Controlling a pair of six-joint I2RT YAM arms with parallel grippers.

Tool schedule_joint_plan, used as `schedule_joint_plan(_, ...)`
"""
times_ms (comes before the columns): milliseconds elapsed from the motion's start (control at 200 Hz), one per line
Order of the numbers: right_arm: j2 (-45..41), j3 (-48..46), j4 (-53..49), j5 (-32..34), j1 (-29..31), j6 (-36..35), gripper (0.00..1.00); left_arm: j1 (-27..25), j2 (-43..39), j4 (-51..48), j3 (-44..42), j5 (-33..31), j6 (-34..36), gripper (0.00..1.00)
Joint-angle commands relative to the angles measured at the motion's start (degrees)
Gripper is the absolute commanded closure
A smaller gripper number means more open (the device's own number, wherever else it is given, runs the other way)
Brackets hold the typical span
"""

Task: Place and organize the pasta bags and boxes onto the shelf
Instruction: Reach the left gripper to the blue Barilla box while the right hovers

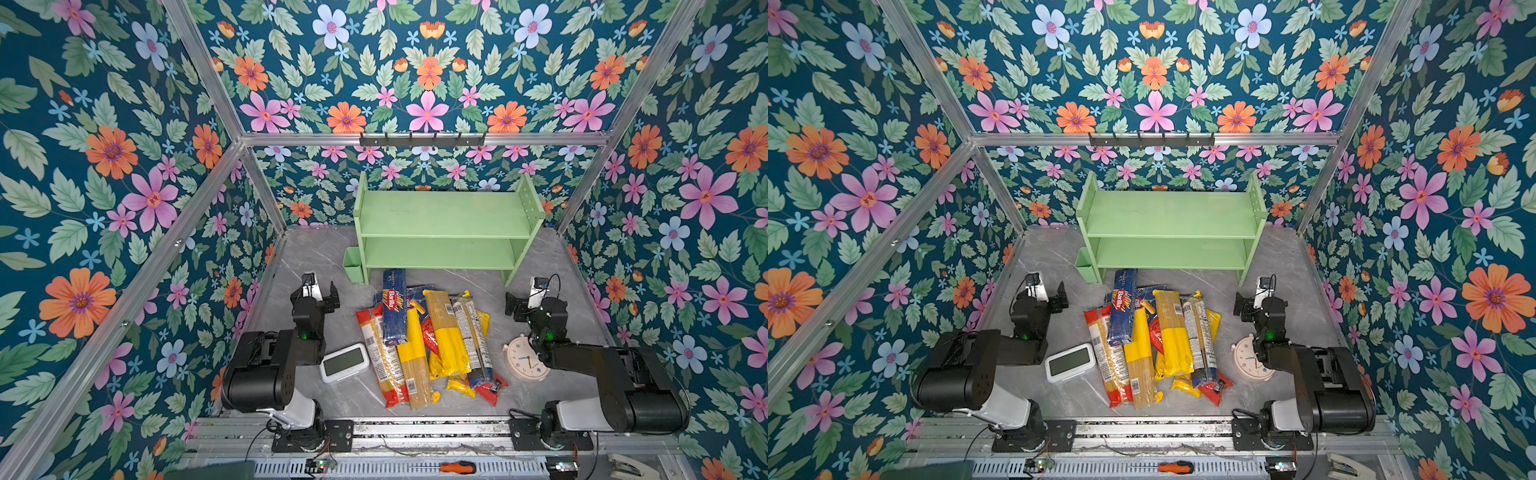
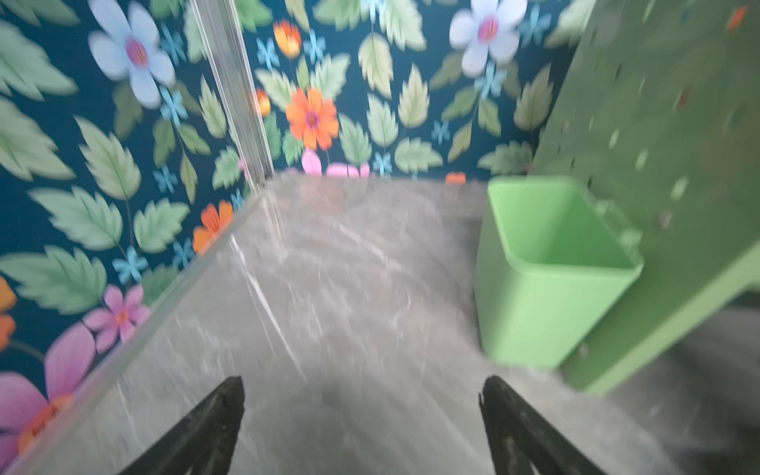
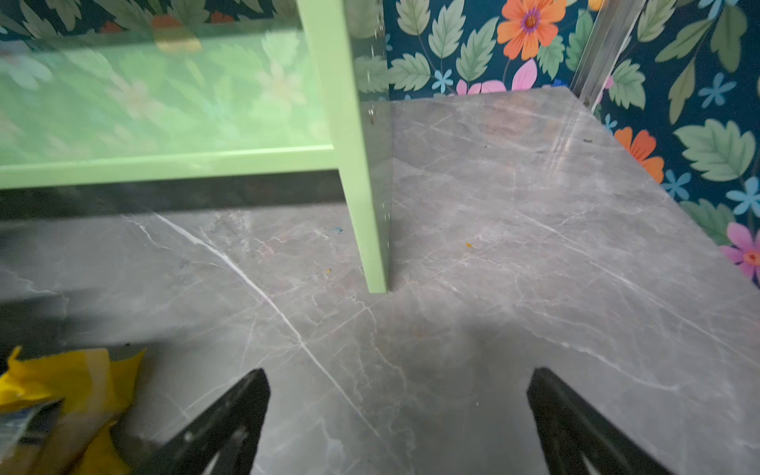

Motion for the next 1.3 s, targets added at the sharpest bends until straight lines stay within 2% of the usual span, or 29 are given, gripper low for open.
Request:
schedule_joint_plan(0,-5.76,4.18,-12.38,5.82,1.0,0.85,0.01,-0.43,-4.12,-8.38,1.97,-3.99,-0.54,0.09)
schedule_joint_plan(185,-13.46,9.29,-28.02,9.88,3.56,6.82,0.01,-2.65,-13.18,-21.74,6.73,-6.8,-6.8,0.09)
schedule_joint_plan(225,-15.29,10.42,-31.5,12.4,4.96,8.42,0.01,-3.93,-14.81,-25.59,7.93,-8.37,-7.79,0.11)
schedule_joint_plan(280,-18.59,12.08,-37.2,16.68,6.57,14.49,0.01,-6.01,-17.17,-29.81,9.0,-11.38,-9.45,0.12)
schedule_joint_plan(370,-24.69,14.17,-46.45,12.27,6.63,24.58,0.01,-10.45,-21.5,-37.39,10.08,-15.61,-11.95,0.14)
schedule_joint_plan(475,-27.68,17.65,-55.12,5.13,6.78,25.2,0.01,-15.61,-25.64,-45.31,11.02,-14.96,-17.02,0.16)
schedule_joint_plan(665,-27.54,25.99,-71.82,1.71,8.79,23.44,0.01,-24.16,-30.12,-55.84,11.66,-11.87,-25.66,0.17)
schedule_joint_plan(850,-28.7,30.14,-80.21,-4.94,10.03,25.5,0.01,-29.75,-33.0,-64.02,13.14,-9.66,-31.11,0.16)
schedule_joint_plan(930,-28.54,31.74,-83.14,-3.8,13.09,25.99,0.01,-31.2,-33.43,-67.77,14.22,-8.62,-33.21,0.16)
schedule_joint_plan(1105,-25.99,34.9,-87.64,3.17,24.05,27.54,0.01,-34.73,-32.17,-74.0,17.08,-7.02,-36.28,0.12)
schedule_joint_plan(1295,-22.21,37.24,-88.29,3.81,31.26,30.2,0.01,-38.75,-28.47,-78.05,20.83,-7.77,-36.17,0.11)
